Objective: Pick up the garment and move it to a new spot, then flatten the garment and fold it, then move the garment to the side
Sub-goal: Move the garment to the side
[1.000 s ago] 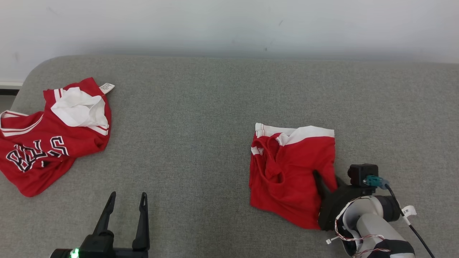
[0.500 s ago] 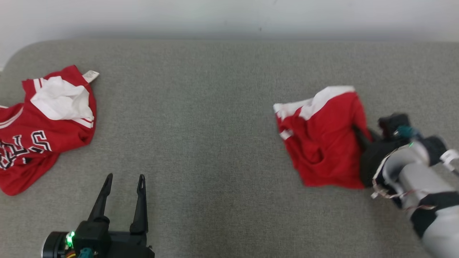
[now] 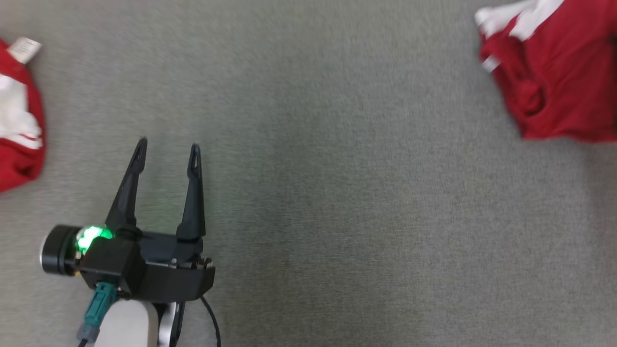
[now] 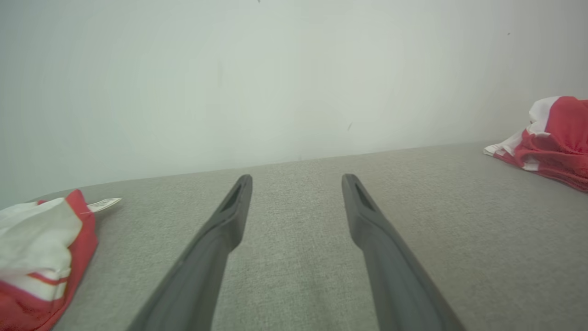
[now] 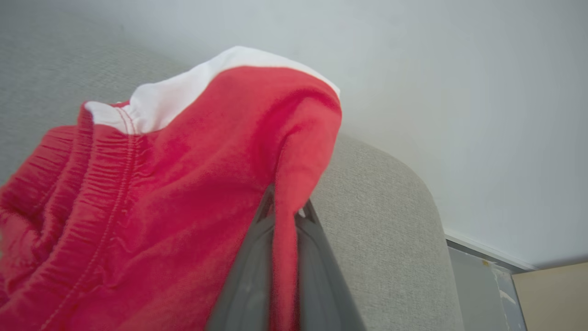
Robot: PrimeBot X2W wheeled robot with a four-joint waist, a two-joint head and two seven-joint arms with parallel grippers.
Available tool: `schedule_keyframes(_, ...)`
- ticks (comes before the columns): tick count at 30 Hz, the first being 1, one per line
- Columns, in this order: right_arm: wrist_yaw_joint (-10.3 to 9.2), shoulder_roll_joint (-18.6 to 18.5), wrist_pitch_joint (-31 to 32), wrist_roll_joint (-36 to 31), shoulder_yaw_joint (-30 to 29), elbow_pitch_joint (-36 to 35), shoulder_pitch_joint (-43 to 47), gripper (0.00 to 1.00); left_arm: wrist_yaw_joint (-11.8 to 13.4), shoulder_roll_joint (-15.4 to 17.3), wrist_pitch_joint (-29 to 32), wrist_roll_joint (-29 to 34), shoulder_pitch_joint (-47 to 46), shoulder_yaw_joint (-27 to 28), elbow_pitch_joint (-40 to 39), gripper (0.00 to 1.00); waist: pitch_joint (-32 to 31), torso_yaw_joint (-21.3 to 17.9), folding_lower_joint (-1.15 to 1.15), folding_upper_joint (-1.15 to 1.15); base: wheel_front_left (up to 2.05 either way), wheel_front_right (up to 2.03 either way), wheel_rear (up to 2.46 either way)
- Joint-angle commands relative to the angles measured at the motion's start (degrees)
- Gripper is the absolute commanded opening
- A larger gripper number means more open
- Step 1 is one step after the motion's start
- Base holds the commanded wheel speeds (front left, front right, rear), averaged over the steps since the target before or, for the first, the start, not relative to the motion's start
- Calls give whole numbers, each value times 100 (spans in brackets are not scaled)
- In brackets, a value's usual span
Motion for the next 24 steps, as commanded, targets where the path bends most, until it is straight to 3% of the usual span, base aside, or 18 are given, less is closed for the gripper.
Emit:
schedule_keyframes(1,-17,-173,14,61,0,-90,-187,0,-1,25,-19,98,-182,-36,-112,100,766,-480,-2,-1,0,0,0)
schedule_keyframes(12,-17,-953,95,236,-196,-224,-657,0,85,248,-19,348,-478,-93,-786,100,1431,-832,-2,-1,0,0,0)
schedule_keyframes(24,-17,-1057,100,50,-238,-5,-1127,0,216,409,-13,418,-529,-239,-1019,100,1683,-764,-2,-1,0,0,0)
